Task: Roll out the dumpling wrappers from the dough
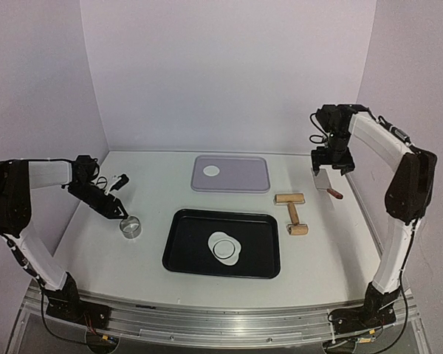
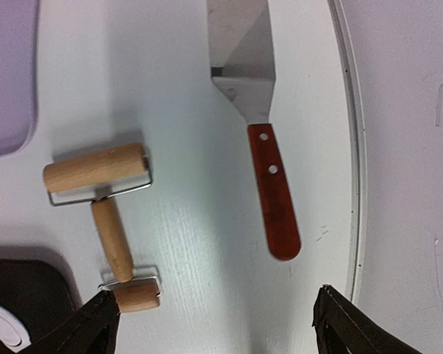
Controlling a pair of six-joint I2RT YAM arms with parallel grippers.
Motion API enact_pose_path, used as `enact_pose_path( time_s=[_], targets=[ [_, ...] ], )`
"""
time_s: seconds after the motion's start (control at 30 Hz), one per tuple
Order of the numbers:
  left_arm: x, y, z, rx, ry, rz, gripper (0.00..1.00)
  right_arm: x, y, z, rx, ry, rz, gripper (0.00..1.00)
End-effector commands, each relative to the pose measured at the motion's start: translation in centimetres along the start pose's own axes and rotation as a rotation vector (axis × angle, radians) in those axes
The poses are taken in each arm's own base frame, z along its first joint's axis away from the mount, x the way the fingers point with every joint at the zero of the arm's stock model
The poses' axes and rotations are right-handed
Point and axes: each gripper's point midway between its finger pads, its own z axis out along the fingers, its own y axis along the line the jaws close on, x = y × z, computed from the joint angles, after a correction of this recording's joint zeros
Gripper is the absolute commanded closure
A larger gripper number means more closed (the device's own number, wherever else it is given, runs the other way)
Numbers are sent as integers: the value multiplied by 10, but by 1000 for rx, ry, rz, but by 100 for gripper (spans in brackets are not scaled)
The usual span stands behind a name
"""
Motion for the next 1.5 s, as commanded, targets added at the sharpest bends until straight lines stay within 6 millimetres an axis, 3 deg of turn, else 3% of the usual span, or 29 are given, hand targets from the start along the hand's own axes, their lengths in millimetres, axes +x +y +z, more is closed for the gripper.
enact_pose_path(
  time_s=[0.0, 0.13, 0.37, 0.47, 0.63, 0.8, 1.03, 1.17, 1.3, 1.47],
  targets=[
    [-37, -18, -30, 23, -101, 68, 47, 23, -20, 16, -57, 211, -41, 13],
    [-73, -31, -25, 32, -88, 157, 44, 24, -26, 34, -134, 289, -23, 14],
    [-119, -79, 21, 135, -17, 324, 33, 45, -39, 74, -152, 449, -15, 16],
    [-127, -90, 36, 146, -5, 358, 31, 46, -40, 90, -158, 480, -28, 19],
    [-136, -105, 49, 171, -1, 393, 30, 43, -37, 107, -164, 503, -49, 41],
    [-136, -109, 53, 177, 4, 397, 30, 45, -37, 113, -156, 520, -53, 50],
    [-134, -109, 57, 171, 12, 405, 33, 49, -48, 116, -92, 528, -72, 73],
    [-135, -113, 65, 146, 22, 451, 34, 48, -52, 110, -76, 515, -75, 98],
    [-140, -117, 78, 135, 39, 495, 34, 43, -61, 95, -43, 472, -80, 100],
    [-150, -119, 98, 108, 69, 557, 33, 35, -81, 61, 35, 380, -85, 100]
  ],
)
